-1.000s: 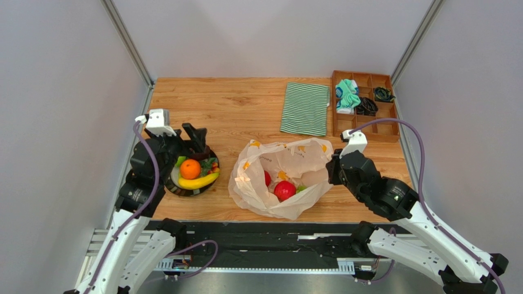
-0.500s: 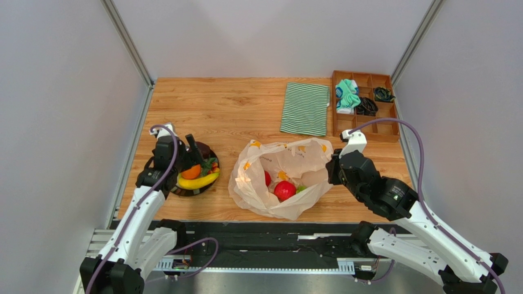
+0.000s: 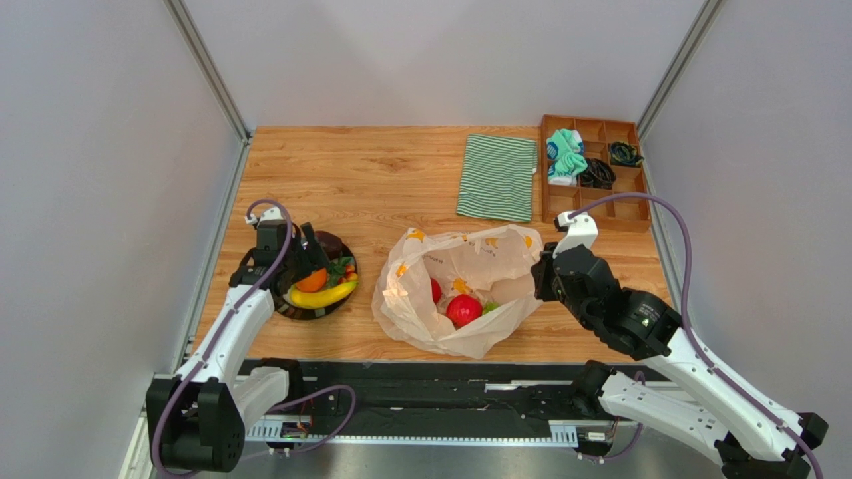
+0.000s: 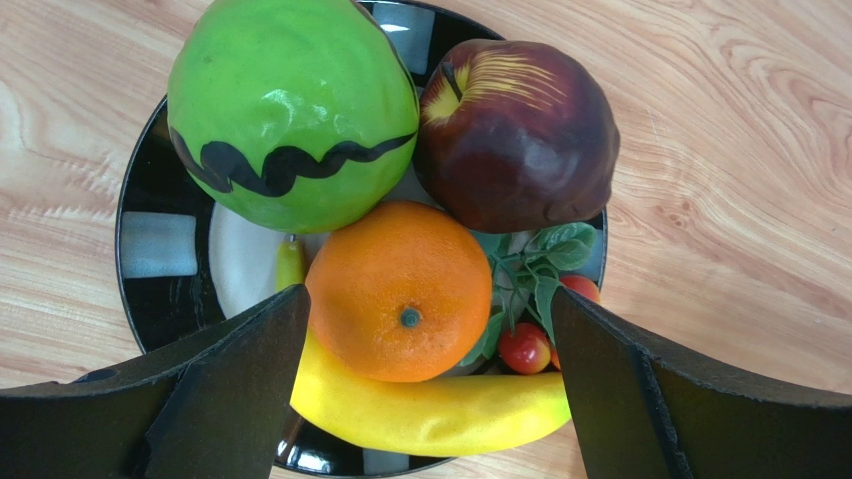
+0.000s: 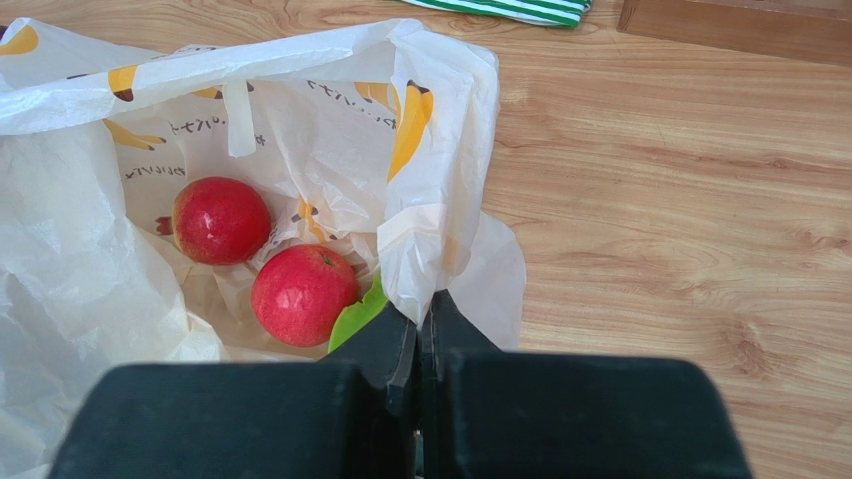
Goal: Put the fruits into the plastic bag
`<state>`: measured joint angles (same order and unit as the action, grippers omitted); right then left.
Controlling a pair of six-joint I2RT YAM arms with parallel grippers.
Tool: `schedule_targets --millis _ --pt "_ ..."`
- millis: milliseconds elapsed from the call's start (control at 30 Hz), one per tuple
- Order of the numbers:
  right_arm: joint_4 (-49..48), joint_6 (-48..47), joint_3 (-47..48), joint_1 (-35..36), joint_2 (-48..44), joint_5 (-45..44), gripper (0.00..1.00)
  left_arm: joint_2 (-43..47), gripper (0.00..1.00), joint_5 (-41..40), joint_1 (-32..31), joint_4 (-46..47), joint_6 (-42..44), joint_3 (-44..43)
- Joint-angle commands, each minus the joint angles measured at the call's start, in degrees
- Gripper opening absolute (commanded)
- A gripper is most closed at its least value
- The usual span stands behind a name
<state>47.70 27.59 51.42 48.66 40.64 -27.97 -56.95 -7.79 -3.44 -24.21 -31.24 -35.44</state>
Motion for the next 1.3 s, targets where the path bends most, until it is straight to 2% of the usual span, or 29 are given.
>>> schedule_targets --millis 0,467,800,1033,1267 --pt "-0.51 -0.35 0.44 -0.15 -0.92 -1.04 0.0 -0.8 0.99 1.02 0.89 3.11 -0.57 0.63" --pt "-0.51 -0.17 0.09 -0.15 -1.09 -0.95 0.0 -1.85 0.89 1.64 1.77 4.26 -0.48 2.39" --pt "-0.51 0.09 -0.18 -0.15 -1.18 -0.86 0.0 -2.64 0.89 1.73 1.77 4.61 -0.84 3.36" --pt "-0.51 0.27 -0.18 -0.15 -1.09 -0.86 0.0 -1.24 0.72 1.73 1.77 4.34 -1.01 3.62" --pt "-0.59 0.35 -0.18 -0.24 -1.09 -0.69 0.0 1.4 0.66 2.08 1.77 3.82 -1.1 3.98"
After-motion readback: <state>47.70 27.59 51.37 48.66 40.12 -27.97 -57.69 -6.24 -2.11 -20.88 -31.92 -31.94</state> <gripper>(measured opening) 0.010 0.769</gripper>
